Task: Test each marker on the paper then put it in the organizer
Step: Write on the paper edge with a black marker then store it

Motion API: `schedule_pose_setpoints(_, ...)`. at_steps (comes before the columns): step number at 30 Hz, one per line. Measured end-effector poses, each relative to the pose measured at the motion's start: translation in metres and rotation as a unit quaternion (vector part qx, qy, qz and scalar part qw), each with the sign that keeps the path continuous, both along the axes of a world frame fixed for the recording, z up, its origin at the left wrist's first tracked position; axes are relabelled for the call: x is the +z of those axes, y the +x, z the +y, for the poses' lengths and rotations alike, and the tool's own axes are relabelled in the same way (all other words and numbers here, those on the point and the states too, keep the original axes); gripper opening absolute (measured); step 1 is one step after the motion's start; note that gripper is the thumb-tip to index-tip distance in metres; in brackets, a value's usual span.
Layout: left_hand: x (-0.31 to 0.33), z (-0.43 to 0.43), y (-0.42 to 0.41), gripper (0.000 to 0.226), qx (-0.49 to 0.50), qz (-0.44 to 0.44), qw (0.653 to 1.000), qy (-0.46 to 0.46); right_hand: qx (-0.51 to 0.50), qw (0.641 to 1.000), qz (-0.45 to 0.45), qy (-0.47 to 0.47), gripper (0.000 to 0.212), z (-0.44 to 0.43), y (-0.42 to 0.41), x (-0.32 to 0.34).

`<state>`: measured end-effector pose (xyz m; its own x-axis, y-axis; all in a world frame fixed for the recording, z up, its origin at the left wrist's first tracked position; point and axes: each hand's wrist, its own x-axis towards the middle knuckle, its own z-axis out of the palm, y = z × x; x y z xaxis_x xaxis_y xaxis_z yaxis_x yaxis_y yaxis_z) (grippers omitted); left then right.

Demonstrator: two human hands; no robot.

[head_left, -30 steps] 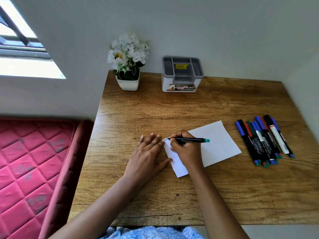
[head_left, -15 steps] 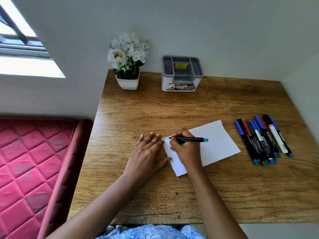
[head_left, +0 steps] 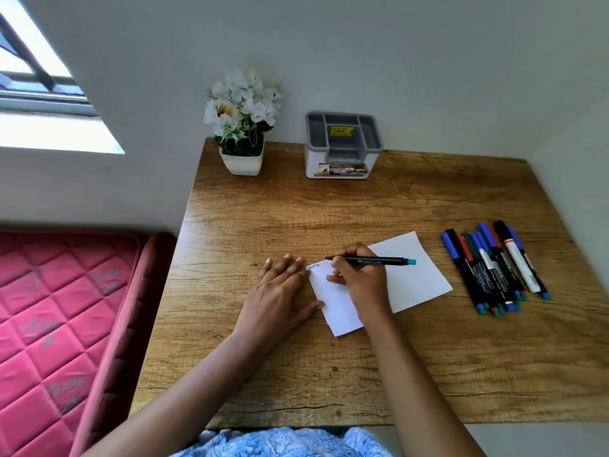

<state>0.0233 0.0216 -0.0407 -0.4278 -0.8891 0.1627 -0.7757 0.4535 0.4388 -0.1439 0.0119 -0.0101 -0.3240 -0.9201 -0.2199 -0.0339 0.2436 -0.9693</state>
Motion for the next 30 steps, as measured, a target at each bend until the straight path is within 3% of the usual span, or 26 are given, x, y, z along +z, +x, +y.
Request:
schedule_pose_setpoints(9, 0.008, -0.014, 0.04, 0.058, -0.069, 0.019, 0.997, -0.018, -0.012, 0.991, -0.12, 0.05, 0.012, -0.006, -0.005, 0.017)
schedule_pose_setpoints(15, 0.011, -0.02, 0.057, 0.029, -0.108, 0.017, 0.994, -0.019, 0.008, 0.993, -0.118, -0.003, 0.011, 0.008, -0.01, 0.03)
schedule_pose_setpoints(19, 0.016, -0.02, 0.053, 0.028, -0.11, 0.0, 0.993, -0.052, 0.021, 0.996, -0.09, -0.017, 0.011, 0.023, -0.008, 0.04)
schedule_pose_setpoints(21, 0.025, -0.015, 0.047, 0.025, -0.05, 0.058, 0.995, -0.061, 0.035, 0.995, -0.09, -0.026, 0.015, 0.03, -0.005, 0.046)
schedule_pose_setpoints(22, 0.034, -0.011, 0.04, 0.021, 0.01, 0.128, 0.991, -0.035, 0.041, 0.995, -0.089, -0.033, 0.018, 0.033, -0.003, 0.049)
schedule_pose_setpoints(23, 0.045, -0.008, 0.033, 0.017, 0.081, 0.229, 0.97, 0.026, 0.044, 0.995, -0.085, -0.041, 0.02, 0.035, -0.001, 0.053)
schedule_pose_setpoints(24, 0.055, -0.006, 0.025, 0.015, 0.142, 0.353, 0.916, 0.124, 0.045, 0.995, -0.077, -0.05, 0.021, 0.036, 0.001, 0.058)
schedule_pose_setpoints(26, 0.073, -0.009, 0.012, 0.02, 0.204, 0.568, 0.731, 0.318, 0.046, 0.995, -0.05, -0.078, 0.014, 0.037, 0.006, 0.067)
schedule_pose_setpoints(28, 0.083, -0.015, 0.005, 0.03, 0.224, 0.672, 0.585, 0.395, 0.051, 0.993, -0.022, -0.105, 0.007, 0.038, 0.011, 0.074)
schedule_pose_setpoints(30, 0.091, -0.019, 0.001, 0.032, 0.223, 0.726, 0.503, 0.412, 0.068, 0.989, 0.007, -0.133, 0.01, 0.038, 0.016, 0.081)
